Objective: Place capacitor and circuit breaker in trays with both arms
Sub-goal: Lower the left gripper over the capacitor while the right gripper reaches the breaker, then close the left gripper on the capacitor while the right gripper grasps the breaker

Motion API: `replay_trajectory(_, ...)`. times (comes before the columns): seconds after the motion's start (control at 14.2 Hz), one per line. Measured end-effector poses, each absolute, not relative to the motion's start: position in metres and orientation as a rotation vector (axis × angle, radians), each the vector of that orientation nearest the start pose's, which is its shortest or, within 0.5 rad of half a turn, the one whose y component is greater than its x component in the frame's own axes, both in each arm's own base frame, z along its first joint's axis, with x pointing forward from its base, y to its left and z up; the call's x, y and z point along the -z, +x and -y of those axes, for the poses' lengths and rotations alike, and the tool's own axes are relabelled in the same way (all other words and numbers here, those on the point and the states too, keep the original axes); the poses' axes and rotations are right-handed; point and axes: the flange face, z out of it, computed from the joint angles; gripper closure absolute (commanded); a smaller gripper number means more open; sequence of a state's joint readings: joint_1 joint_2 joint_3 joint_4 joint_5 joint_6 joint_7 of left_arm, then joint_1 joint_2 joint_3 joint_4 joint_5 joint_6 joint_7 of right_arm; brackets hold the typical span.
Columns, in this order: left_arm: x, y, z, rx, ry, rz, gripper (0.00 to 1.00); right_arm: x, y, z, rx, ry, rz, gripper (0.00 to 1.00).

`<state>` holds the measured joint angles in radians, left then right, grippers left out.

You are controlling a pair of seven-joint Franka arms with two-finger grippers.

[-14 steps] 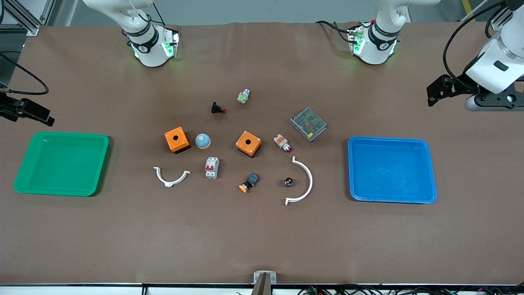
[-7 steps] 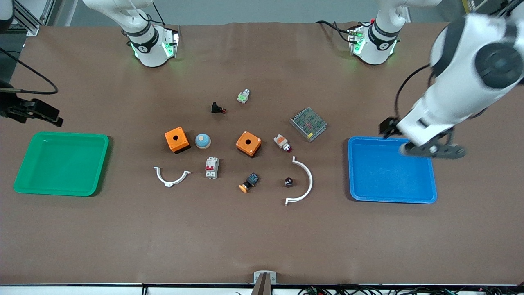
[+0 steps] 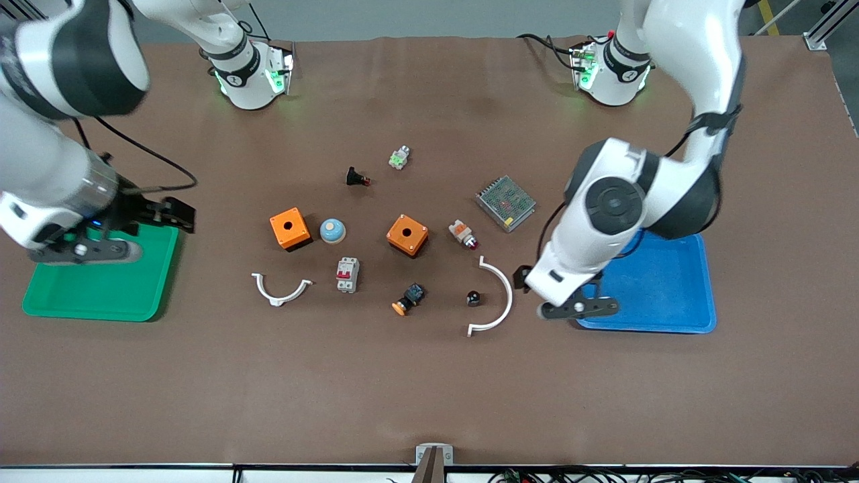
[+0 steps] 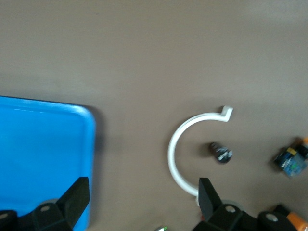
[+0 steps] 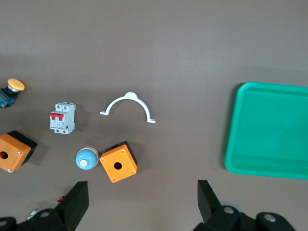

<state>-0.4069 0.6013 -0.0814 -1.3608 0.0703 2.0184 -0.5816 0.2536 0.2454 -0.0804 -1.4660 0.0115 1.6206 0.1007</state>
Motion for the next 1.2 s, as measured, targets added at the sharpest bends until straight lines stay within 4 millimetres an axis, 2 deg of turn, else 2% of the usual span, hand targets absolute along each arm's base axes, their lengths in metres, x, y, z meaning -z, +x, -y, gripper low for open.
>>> replay_trajectory(0.21, -0.323, 0.646, 0.370, 0.132, -3.178, 0.243, 0.06, -0.470, 0.620, -0.190, -0.225, -3.178, 0.161, 0.00)
replay_trajectory(0.35, -0.288, 0.637, 0.394, 0.132, -3.186, 0.309, 0.13, -0.426, 0.621, -0.228, -0.243, -3.196, 0.142, 0.00)
replay_trajectory(0.42, -0.272, 0.634, 0.402, 0.129, -3.187, 0.331, 0.17, -0.405, 0.623, -0.241, -0.240, -3.196, 0.140, 0.00)
replay_trajectory(0.56, -0.244, 0.629, 0.412, 0.121, -3.190, 0.343, 0.25, -0.366, 0.629, -0.253, -0.227, -3.138, 0.101, 0.00)
replay_trajectory(0.77, -0.219, 0.626, 0.414, 0.097, -3.183, 0.341, 0.29, -0.318, 0.630, -0.259, -0.149, -3.071, 0.039, 0.00)
replay_trajectory(1.05, -0.211, 0.621, 0.420, 0.076, -3.183, 0.333, 0.31, -0.272, 0.616, -0.276, -0.091, -3.067, 0.032, 0.00)
replay_trajectory(1.2, -0.209, 0.618, 0.423, 0.076, -3.185, 0.325, 0.35, -0.261, 0.611, -0.288, -0.100, -3.068, -0.013, 0.00)
